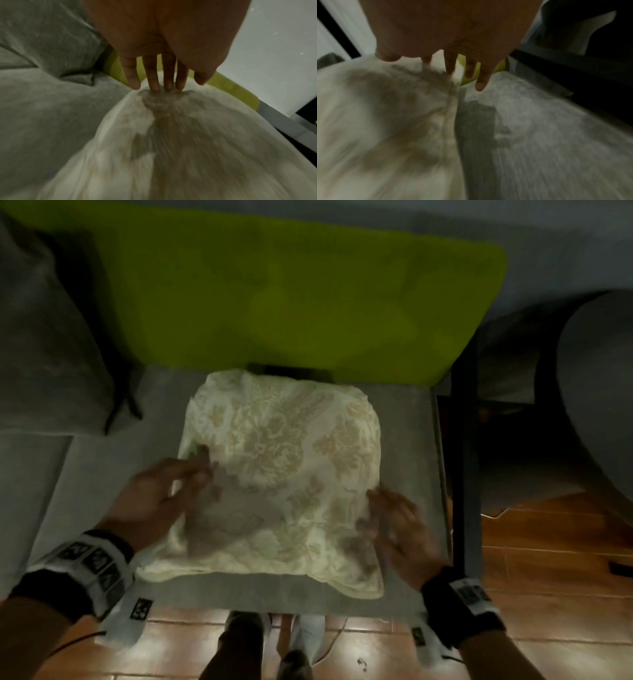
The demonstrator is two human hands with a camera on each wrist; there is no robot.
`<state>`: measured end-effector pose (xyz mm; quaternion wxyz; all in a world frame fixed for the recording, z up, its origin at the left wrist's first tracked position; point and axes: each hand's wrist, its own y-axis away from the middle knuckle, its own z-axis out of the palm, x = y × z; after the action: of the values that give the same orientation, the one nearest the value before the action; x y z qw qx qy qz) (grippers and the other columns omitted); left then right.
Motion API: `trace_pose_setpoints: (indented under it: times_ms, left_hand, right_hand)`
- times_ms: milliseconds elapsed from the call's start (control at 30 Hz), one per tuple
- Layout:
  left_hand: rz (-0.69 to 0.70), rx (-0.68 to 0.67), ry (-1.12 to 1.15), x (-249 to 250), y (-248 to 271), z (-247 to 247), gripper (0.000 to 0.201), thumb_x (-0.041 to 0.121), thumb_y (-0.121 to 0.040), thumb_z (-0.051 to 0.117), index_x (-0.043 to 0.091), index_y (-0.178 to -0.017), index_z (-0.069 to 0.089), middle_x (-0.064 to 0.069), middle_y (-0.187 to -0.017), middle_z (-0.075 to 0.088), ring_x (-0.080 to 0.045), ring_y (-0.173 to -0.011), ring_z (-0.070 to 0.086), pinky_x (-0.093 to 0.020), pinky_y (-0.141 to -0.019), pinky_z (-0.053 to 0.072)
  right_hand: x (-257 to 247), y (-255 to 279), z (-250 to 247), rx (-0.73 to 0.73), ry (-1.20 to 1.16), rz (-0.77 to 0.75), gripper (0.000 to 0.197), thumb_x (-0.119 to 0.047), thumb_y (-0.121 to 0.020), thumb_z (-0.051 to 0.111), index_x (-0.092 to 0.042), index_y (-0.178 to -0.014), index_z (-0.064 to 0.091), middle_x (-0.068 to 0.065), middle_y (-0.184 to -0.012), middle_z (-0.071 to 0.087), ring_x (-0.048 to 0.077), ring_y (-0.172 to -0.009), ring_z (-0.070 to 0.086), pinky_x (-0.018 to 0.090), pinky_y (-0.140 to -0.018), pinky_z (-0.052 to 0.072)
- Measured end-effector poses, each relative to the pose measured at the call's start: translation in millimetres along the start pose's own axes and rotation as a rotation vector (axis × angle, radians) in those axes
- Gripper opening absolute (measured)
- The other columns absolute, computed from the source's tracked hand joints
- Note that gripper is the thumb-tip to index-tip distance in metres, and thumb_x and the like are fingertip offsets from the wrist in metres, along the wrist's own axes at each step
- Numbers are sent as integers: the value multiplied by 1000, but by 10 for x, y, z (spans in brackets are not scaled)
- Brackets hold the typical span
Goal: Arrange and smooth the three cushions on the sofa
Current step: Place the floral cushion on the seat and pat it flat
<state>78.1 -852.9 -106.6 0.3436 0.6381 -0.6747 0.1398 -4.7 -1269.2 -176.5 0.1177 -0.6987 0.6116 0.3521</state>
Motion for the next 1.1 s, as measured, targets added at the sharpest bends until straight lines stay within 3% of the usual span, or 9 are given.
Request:
trace_pose_setpoints:
  times_ms: [67, 233, 333, 467, 600, 700, 867, 967, 1100]
  left_hand:
    - [3, 77, -49, -43, -193, -207, 6, 60, -93, 51, 57, -92, 56, 15, -99, 70, -18, -92, 69, -27, -82, 47]
    - [14, 107, 17, -170, -928, -386, 13, 52, -94, 46, 50, -103, 56, -7, -119, 67, -28, -103, 67, -45, -93, 54]
    - [12, 53, 25, -186, -1387, -317, 22, 37, -102, 46, 38, -123, 56, -5, -130, 62, -25, -113, 61, -32, -93, 44]
    - [-160, -181, -19, -232, -1770, -178, 48, 50, -102, 39, 24, -138, 56, -7, -145, 54, -31, -131, 50, -37, -109, 36]
    - [-142, -146, -180, -220, -2024, -227, 32, 32, -103, 43, 10, -104, 67, -18, -107, 68, -34, -93, 62, -37, -78, 46]
    - [-75, -331, -301, -184, -2108, -337, 25, 30, -100, 51, 16, -92, 70, -15, -90, 67, -30, -77, 60, -33, -65, 43]
    - [-32, -548, -287, -149, -2107, -486, 20, 36, -101, 52, 27, -89, 65, -3, -81, 66, -14, -70, 60, -24, -57, 42]
    - [-154, -642, -160, -145, -2071, -482, 26, 47, -97, 54, 27, -107, 68, -8, -94, 71, -20, -82, 65, -29, -71, 53]
    - [-70, -680, -174, -97, -1979, -523, 65, 71, -71, 47, 37, -125, 59, 8, -124, 63, -18, -111, 60, -38, -96, 48]
  right_hand:
    - [77, -101, -244, 83, 44, 71, 47, -70, -96, 35, -55, -141, 40, -11, -152, 42, 11, -143, 35, 31, -115, 31]
    - [-272, -825, -799, 304, 2, 120, 46, -51, -103, 45, -23, -136, 60, 2, -138, 59, 22, -130, 51, 39, -108, 43]
    - [-552, -1284, -877, 264, -170, 148, 29, -41, -105, 50, -31, -128, 65, -5, -126, 64, 16, -119, 58, 37, -100, 48]
    - [-654, -1550, -728, -36, -348, 387, 63, -79, -91, 40, -44, -141, 55, -9, -146, 55, 15, -134, 49, 40, -116, 37]
    - [-568, -1625, -659, 93, -268, 537, 47, -56, -105, 39, -27, -127, 67, 3, -127, 65, 22, -119, 57, 34, -100, 41]
    - [-547, -1722, -712, 82, -120, 549, 21, -36, -105, 51, -24, -96, 66, 7, -103, 66, 31, -107, 62, 34, -83, 42]
    - [-502, -1807, -855, -73, -149, 565, 16, -27, -98, 57, -35, -91, 69, 7, -99, 73, 30, -94, 68, 52, -91, 55]
    - [-607, -1800, -954, -194, -103, 493, 19, -15, -97, 62, -24, -110, 72, 6, -108, 75, 25, -100, 69, 46, -93, 56]
    - [-693, -1738, -1025, -261, -186, 440, 27, -10, -96, 64, -26, -117, 68, -6, -108, 75, 12, -93, 70, 23, -69, 54]
